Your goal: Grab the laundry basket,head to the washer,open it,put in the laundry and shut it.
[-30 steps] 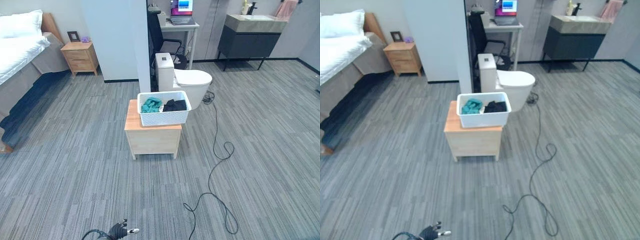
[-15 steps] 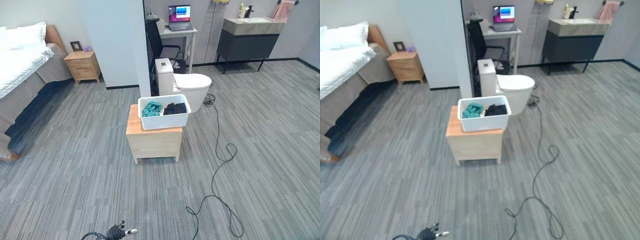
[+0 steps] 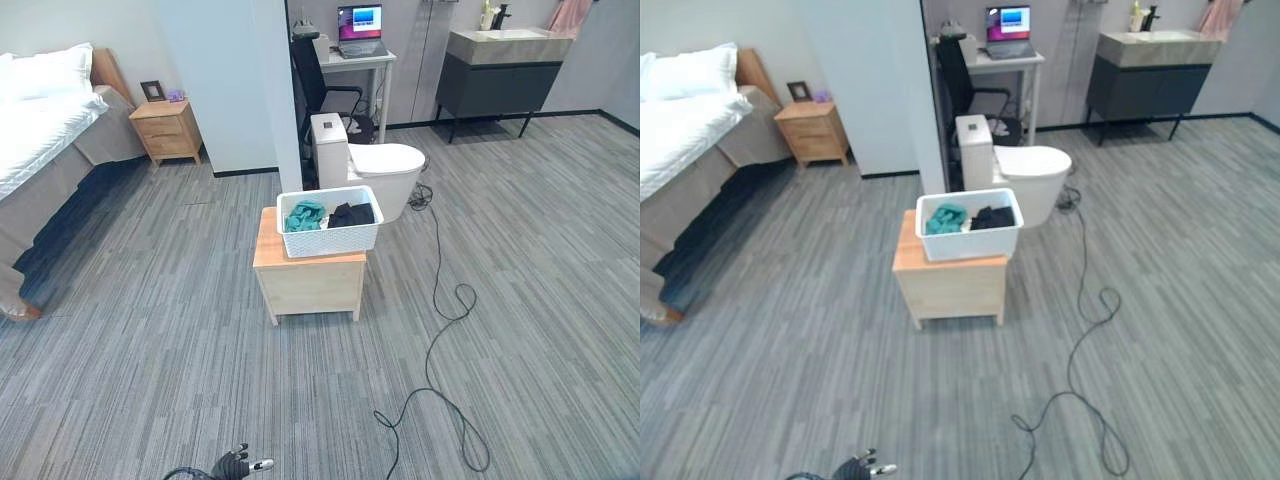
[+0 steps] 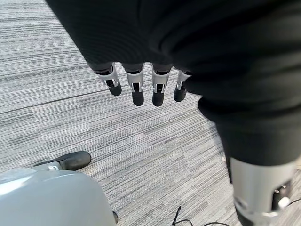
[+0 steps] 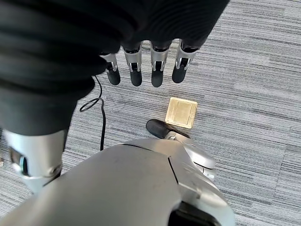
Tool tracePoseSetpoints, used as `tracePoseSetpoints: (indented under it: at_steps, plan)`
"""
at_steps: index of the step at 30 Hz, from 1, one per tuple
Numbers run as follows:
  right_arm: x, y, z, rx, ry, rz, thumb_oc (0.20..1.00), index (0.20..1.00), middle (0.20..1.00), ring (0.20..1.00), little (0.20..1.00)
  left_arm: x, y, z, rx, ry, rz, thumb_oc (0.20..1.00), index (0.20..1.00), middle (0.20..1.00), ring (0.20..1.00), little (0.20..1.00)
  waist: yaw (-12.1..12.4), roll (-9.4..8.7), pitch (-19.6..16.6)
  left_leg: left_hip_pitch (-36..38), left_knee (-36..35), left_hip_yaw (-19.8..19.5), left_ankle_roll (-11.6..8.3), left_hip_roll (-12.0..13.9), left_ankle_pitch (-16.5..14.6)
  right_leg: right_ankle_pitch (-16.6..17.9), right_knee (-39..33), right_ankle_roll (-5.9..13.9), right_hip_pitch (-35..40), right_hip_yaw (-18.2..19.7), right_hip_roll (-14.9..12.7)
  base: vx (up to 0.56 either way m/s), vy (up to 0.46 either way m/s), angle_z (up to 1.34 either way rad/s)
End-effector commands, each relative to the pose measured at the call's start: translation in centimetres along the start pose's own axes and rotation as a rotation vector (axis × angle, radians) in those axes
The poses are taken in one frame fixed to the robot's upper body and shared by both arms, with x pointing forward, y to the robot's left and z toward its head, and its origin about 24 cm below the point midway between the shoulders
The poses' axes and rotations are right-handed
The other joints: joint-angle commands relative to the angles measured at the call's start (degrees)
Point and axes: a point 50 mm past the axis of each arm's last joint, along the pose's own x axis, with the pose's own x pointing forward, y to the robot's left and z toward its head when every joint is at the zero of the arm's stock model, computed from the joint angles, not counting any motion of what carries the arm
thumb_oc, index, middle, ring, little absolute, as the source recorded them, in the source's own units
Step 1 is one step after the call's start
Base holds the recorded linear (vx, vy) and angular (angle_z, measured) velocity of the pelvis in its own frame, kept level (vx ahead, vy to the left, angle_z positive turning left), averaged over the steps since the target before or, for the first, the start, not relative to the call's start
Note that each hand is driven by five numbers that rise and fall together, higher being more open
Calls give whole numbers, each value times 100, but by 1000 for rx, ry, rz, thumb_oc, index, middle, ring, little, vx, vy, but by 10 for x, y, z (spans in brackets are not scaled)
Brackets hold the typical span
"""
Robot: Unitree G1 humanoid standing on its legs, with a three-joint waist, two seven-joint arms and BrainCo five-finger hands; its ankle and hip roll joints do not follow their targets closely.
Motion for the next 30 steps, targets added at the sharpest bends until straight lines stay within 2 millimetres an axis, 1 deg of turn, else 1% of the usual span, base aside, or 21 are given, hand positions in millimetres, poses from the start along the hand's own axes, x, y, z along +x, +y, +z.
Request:
tracePoseSetpoints:
  at_steps: [1,7,8,9,10,11,12,14,15,16,17,18,19,20,22,23,25,26,28,29,30]
  plan:
    - [-1,8,-18,5,98,28,1000,1000,1000,1000,1000,4,11,13,-31,-14,40,1000,1000,1000,1000,1000,-125,-505,-80,-264,-31,-133,-129,1,4,-305,114,386,289,9,-433,-4,-56,11]
    - [-1,4,-19,22,99,15,1000,1000,1000,1000,1000,6,9,21,-28,-31,33,1000,1000,1000,1000,1000,-161,-504,65,-307,-31,-273,-233,223,154,-559,526,193,107,-27,-227,23,-150,22]
    - [-1,3,-18,20,96,16,1000,1000,1000,1000,1000,6,11,23,-41,-40,40,1000,1000,1000,1000,1000,-115,-568,220,-557,593,-305,-282,270,67,-680,681,51,82,-3,-143,4,-232,10]
    - [-1,3,-15,15,89,13,1000,1000,1000,1000,1000,6,12,25,-49,-48,43,1000,1000,1000,1000,1000,-74,-607,334,-810,1129,-301,-321,243,53,-710,714,5,86,-5,-122,-6,-319,12]
    - [-1,1,-14,4,83,9,1000,1000,1000,1000,1000,6,13,27,-64,-62,46,1000,1000,1000,1000,1000,-19,-631,466,-1148,1792,-353,-364,209,210,-708,736,-50,117,-10,-93,-28,-162,9]
    - [-1,1,-14,4,83,9,1000,1000,1000,1000,1000,6,13,27,-64,-62,46,1000,1000,1000,1000,1000,-27,-624,461,-1180,1835,-365,-365,213,191,-708,738,-51,108,-19,-86,-1,-215,3]
    - [-1,-2,-10,-19,73,2,1000,1000,1000,1000,1000,6,13,31,-84,-83,50,1000,1000,1000,1000,1000,88,-640,692,-1787,2935,-537,-260,128,575,-764,762,-146,196,-11,-20,9,-128,3]
    - [-1,-5,-7,-29,66,-8,1000,1000,1000,1000,1000,6,13,32,-98,-90,55,1000,1000,1000,1000,1000,113,-621,762,-2061,3136,-579,-208,48,708,-809,750,-166,239,-20,1,107,-123,8]
    - [-1,-12,-1,-32,46,-29,1000,1000,1000,1000,1000,5,14,32,-124,-103,58,1000,1000,1000,1000,1000,175,-580,783,-2504,2787,-455,-170,-147,641,-903,660,-136,319,8,34,255,-57,6]
    - [-1,-15,2,-26,31,-39,1000,1000,1000,1000,1000,5,14,32,-132,-112,56,1000,1000,1000,1000,1000,226,-562,764,-2567,2333,-365,-160,-199,585,-978,573,-102,402,43,39,314,16,10]
    - [-1,-18,7,-19,13,-48,1000,1000,1000,1000,1000,4,14,32,-141,-119,56,1000,1000,1000,1000,1000,253,-507,739,-2656,1886,-330,-200,-179,743,-1031,517,-84,462,68,83,204,42,6]
    - [-1,-18,7,-19,13,-48,1000,1000,1000,1000,1000,4,15,31,-141,-119,56,1000,1000,1000,1000,1000,260,-520,746,-2627,1854,-317,-198,-187,756,-1034,514,-82,475,75,69,365,98,3]
    - [-1,-20,16,-9,-20,-56,1000,1000,1000,1000,1000,3,16,32,-136,-130,60,1000,1000,1000,1000,1000,331,-437,719,-2884,975,-98,-273,-65,1081,-1156,433,-63,700,153,138,389,108,-5]
    - [-1,-19,18,-6,-26,-55,1000,1000,1000,1000,1000,3,16,31,-142,-128,62,1000,1000,1000,1000,1000,376,-441,694,-2875,694,-8,-278,-57,1133,-1196,409,-57,803,227,138,389,109,-11]
    - [0,-18,20,-5,-32,-51,1000,1000,1000,1000,1000,2,16,27,-153,-119,69,1000,1000,1000,1000,1000,430,-460,672,-2933,628,51,-294,-66,1191,-1250,429,-40,907,306,128,321,113,-25]
    - [0,-16,22,-14,-35,-42,1000,1000,1000,1000,1000,1,17,21,-168,-103,72,1000,1000,1000,1000,1000,491,-488,563,-2758,429,104,-230,-25,1180,-1333,433,4,1034,406,117,555,207,-39]
    - [1,-9,23,-15,-47,-24,1000,1000,1000,1000,1000,1,18,18,-174,-88,84,1000,1000,1000,1000,1000,502,-601,461,-2949,910,107,-99,-104,1272,-1425,650,62,1111,422,23,545,194,-48]
    - [1,-5,22,-5,-46,-11,1000,1000,1000,1000,1000,1,20,19,-154,-84,89,1000,1000,1000,1000,1000,473,-737,442,-3055,1311,239,-47,-161,1136,-1403,902,114,1106,414,-65,479,165,-53]
    - [2,-1,20,-4,-44,3,1000,1000,1000,1000,1000,1,23,19,-126,-79,95,1000,1000,1000,1000,1000,479,-873,364,-2897,1409,351,89,-263,887,-1075,1434,302,915,400,-172,490,214,-34]
    - [2,1,24,-35,-54,16,1000,1000,1000,1000,1000,1,25,23,-98,-86,91,1000,1000,1000,1000,1000,469,-948,359,-2695,1285,408,271,-397,628,-134,2528,639,406,311,-277,537,332,-16]
    - [2,2,36,-68,-95,21,1000,1000,1000,1000,1000,2,28,34,-77,-121,89,1000,1000,1000,1000,1000,355,-886,552,-2433,1188,423,448,-396,469,646,3725,796,-263,165,-354,494,337,-20]
